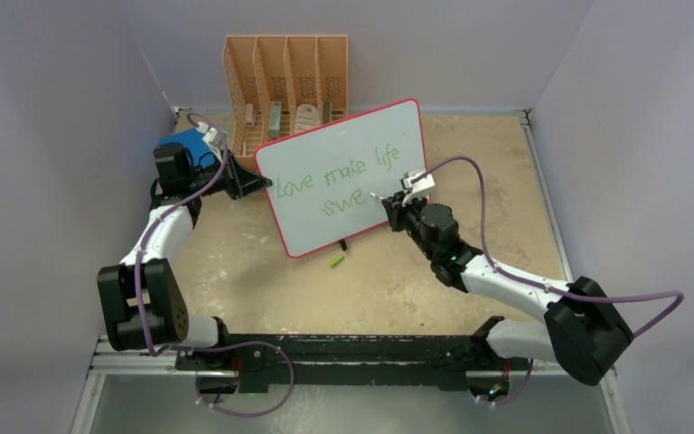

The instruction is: Write a sentence on the whiteboard

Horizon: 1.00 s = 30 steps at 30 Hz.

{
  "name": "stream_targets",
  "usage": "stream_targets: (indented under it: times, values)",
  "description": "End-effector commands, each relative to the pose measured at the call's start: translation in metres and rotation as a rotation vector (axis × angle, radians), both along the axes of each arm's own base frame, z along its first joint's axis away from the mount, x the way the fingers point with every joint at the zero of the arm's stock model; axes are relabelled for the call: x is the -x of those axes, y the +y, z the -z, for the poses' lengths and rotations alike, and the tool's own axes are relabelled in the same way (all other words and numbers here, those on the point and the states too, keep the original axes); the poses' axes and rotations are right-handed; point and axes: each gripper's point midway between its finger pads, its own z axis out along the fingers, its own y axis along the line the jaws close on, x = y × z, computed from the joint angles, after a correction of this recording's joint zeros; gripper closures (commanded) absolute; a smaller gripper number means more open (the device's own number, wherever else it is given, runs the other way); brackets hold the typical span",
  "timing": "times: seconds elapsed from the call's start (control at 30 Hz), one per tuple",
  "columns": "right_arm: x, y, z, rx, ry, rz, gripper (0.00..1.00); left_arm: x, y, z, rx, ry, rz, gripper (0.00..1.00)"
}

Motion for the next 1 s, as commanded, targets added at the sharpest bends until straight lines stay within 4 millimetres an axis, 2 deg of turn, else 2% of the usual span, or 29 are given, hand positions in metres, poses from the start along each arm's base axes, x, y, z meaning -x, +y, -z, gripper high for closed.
stream_targets:
  times: [0.0,0.53,0.97]
  values:
    - [-0.007,0.005,-0.021,-0.052,-0.046,-0.004,1.0,-0.005,0.004,-0.02,-0.044,-0.134,-0.01,1.0]
    - [-0.018,-0.022,-0.018,-0.044,-0.034,0.1,1.0,-0.005,0.004,-0.021,-0.044,-0.135,-0.009,1.0]
    - [-0.021,-0.017,-0.032,-0.063,-0.067,0.079,1.0,-0.005,0.002,-0.02,-0.045,-0.135,-0.005,1.0]
